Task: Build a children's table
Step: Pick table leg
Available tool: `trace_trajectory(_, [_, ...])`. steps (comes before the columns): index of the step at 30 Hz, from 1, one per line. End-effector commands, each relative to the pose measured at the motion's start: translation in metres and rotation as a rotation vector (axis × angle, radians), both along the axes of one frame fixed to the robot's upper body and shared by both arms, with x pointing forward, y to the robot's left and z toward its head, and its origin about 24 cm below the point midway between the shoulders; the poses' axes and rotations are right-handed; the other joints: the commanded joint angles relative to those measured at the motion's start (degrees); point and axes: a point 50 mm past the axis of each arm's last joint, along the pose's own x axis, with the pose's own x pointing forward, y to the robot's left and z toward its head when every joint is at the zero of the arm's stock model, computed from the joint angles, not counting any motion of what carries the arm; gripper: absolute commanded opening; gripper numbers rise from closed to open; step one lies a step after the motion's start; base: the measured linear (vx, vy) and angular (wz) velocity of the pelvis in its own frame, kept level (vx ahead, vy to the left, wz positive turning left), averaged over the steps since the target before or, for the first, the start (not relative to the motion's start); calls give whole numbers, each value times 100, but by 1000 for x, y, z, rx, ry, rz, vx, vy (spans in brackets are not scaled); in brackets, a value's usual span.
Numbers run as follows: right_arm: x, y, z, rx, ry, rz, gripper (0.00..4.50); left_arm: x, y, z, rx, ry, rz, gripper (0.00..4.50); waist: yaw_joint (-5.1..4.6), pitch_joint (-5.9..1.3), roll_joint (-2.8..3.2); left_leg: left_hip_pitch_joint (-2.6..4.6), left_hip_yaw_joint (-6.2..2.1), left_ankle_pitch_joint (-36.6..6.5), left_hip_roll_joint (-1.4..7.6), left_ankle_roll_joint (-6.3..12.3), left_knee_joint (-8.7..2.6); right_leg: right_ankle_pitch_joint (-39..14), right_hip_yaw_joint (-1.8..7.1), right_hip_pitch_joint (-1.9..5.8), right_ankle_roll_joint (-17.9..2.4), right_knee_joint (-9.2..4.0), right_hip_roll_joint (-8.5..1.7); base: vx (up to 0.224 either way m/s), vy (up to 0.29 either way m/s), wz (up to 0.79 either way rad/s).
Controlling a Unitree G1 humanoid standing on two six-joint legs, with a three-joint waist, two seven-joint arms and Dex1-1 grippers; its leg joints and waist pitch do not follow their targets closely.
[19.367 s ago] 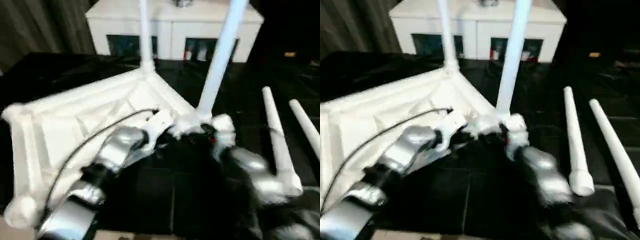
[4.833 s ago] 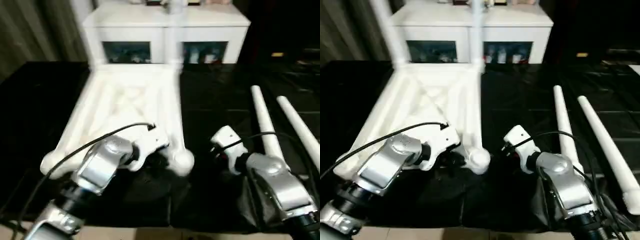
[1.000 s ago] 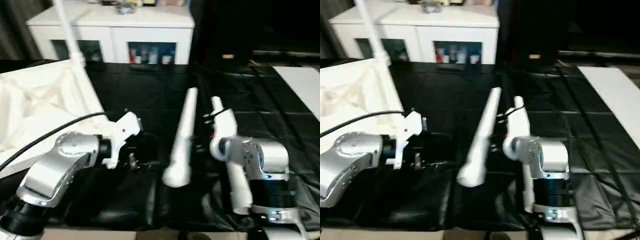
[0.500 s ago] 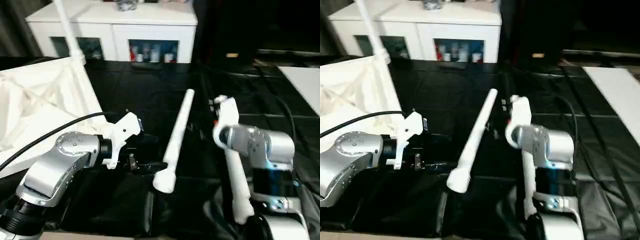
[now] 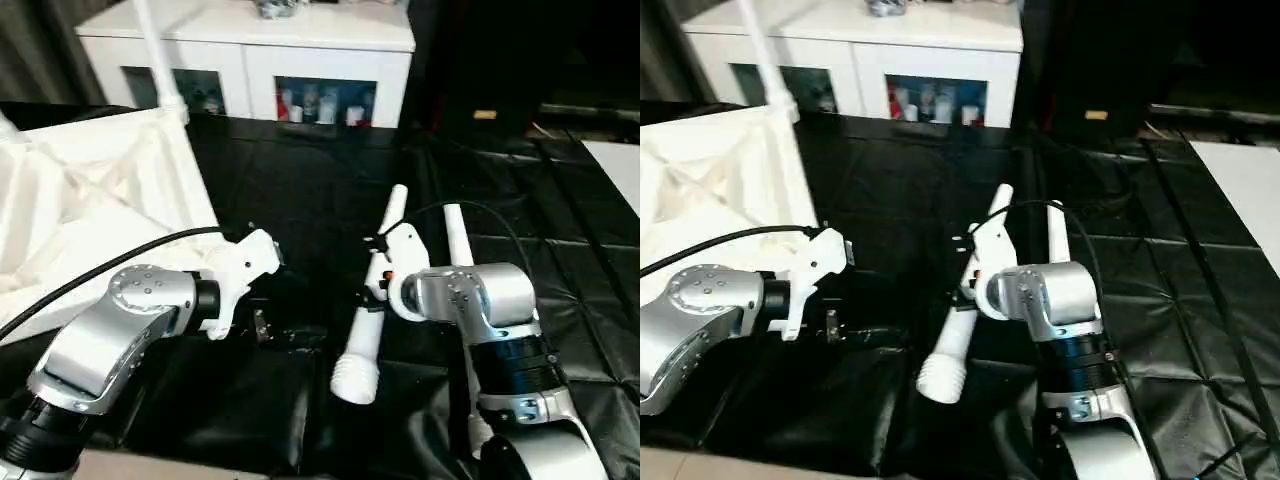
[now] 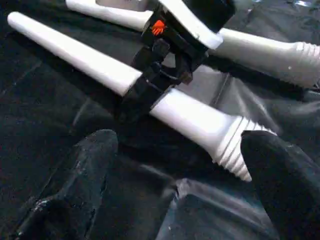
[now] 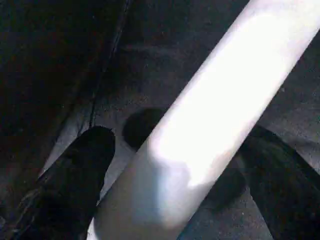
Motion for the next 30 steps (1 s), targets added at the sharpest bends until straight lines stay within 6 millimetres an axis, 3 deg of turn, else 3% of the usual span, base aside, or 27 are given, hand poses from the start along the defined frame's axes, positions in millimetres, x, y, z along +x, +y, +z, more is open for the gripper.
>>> trace_trajectory(1, [-1,-6,-4,-27,27,-9,380,0,1,2,18,-12,2,450,17,-328,18,-11,4,-991,192,-121,-555,-2755,251,353,-643,-361,-290,0,0,0])
trace_trajectory(4, [0,-11,-3,-34,20,-23,339,1,0,2,19,-17,2,450,34,-329,21,-23,3,-1042,201,-156,-567,-2773,244,350,-571,-362,-283,0,0,0])
trace_trajectory(5, [1,-13,-2,-36,17,-31,339,2,0,3,20,-19,3,450,42,-331,111,-21,-12,-1050,198,-183,-570,-2729,242,355,-576,-347,-285,0,0,0])
trace_trajectory(7, [2,-14,-2,-29,16,-39,330,2,0,3,20,-21,3,450,24,-345,50,-41,-7,-1014,194,-185,-566,-2597,237,373,-578,-346,-274,0,0,0])
trace_trajectory(9, [2,-16,-2,-21,19,-46,320,3,1,3,22,-22,1,450,29,-351,69,-53,-8,-959,192,-181,-562,-2504,240,386,-622,-333,-283,0,0,0])
trace_trajectory(14, [1,-17,-3,-14,25,-42,286,3,1,3,26,-26,6,450,34,-362,50,-56,5,-784,194,-151,-548,-2266,248,392,-745,-301,-278,0,0,0])
trace_trajectory(16, [1,-17,-3,-9,27,-43,254,4,1,3,25,-27,10,450,34,-364,51,-57,7,-784,193,-149,-545,-2269,246,396,-765,-297,-278,0,0,0])
trace_trajectory(18, [0,-16,-5,-2,32,-41,249,4,2,3,25,-26,19,450,29,-359,46,-57,5,-828,196,-155,-548,-2302,242,395,-765,-299,-275,0,0,0])
trace_trajectory(19, [0,-16,-5,-2,34,-40,219,4,2,3,25,-26,21,450,29,-359,45,-61,4,-838,194,-155,-547,-2316,242,399,-760,-300,-276,0,0,0])
trace_trajectory(24, [-1,-17,-7,-2,39,-40,199,7,1,4,3,-55,58,450,25,-356,43,-63,5,-861,191,-141,-544,-2445,239,398,-700,-320,-275,0,0,0])
trace_trajectory(30, [0,-18,-4,46,-1,-67,172,34,-6,23,-169,-231,303,450,33,-378,40,-76,9,-848,184,-116,-524,-2372,223,423,-692,-355,-269,0,0,0])
